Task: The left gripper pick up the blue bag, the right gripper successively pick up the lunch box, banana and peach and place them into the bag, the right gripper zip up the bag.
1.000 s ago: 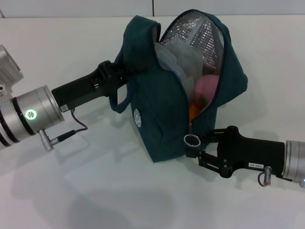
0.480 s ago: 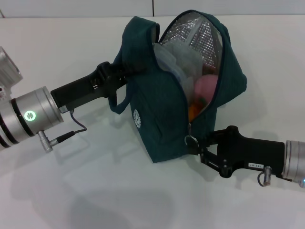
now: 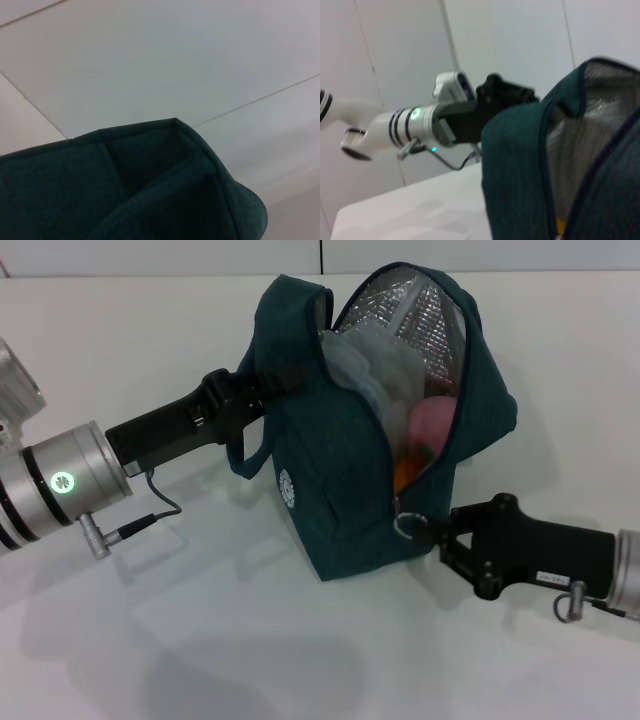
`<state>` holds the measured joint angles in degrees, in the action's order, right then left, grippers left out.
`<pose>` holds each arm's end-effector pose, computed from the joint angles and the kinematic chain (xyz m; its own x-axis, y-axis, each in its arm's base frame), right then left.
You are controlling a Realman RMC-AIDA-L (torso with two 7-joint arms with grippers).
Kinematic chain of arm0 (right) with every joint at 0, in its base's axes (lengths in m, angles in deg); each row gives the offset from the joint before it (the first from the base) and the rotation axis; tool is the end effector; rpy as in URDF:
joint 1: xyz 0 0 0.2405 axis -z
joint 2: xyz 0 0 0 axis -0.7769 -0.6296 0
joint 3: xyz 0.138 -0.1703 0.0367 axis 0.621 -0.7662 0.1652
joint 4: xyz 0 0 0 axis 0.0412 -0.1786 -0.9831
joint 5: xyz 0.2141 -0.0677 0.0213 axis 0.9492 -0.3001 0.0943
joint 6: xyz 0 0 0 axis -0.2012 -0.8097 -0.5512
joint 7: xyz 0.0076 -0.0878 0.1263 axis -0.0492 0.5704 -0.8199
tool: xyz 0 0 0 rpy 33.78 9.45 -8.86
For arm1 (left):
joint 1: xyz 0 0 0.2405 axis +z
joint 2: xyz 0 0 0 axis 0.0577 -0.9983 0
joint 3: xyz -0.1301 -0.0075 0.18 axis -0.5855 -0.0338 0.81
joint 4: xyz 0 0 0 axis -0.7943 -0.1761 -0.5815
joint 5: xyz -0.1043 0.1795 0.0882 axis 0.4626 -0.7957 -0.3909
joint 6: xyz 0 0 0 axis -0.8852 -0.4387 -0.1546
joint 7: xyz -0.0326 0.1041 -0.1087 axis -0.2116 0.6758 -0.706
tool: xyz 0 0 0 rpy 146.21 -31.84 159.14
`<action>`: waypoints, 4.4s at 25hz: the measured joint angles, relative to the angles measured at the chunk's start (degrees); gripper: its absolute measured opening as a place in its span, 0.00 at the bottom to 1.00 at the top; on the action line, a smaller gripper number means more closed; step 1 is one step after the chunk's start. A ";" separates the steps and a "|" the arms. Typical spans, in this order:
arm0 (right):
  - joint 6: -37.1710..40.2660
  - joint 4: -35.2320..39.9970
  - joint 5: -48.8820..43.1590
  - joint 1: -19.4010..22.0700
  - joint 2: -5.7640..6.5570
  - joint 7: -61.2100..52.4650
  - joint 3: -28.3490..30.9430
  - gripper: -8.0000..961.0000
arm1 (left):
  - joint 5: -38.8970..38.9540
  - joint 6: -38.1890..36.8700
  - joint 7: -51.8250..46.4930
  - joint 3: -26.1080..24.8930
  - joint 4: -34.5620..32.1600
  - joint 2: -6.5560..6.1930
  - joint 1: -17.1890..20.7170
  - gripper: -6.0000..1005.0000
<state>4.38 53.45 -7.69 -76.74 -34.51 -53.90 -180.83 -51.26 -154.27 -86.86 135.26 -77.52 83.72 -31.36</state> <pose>0.2351 0.2884 -0.0697 0.7645 -0.2024 -0.6120 -0.3540 -0.9253 -0.1362 -0.2253 0.3238 -0.0209 -0.0692 0.7978 0.5989 0.7746 -0.3354 0.5363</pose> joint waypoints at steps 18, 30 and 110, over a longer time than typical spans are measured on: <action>5.06 3.96 -0.19 2.55 1.69 2.51 2.09 0.02 | 0.41 -0.37 0.60 0.36 0.00 -0.08 0.02 0.09; 5.10 9.60 -0.31 1.96 1.66 2.97 4.57 0.01 | 3.52 -0.55 10.86 0.01 -0.20 -0.27 1.06 0.52; 6.48 13.17 -8.40 -8.54 2.06 -14.02 21.05 0.02 | -0.91 -1.92 45.42 1.06 4.85 0.42 3.94 0.88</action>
<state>10.86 66.62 -16.09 -85.28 -32.46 -67.92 -159.78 -52.18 -156.19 -41.44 136.31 -72.67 84.14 -27.42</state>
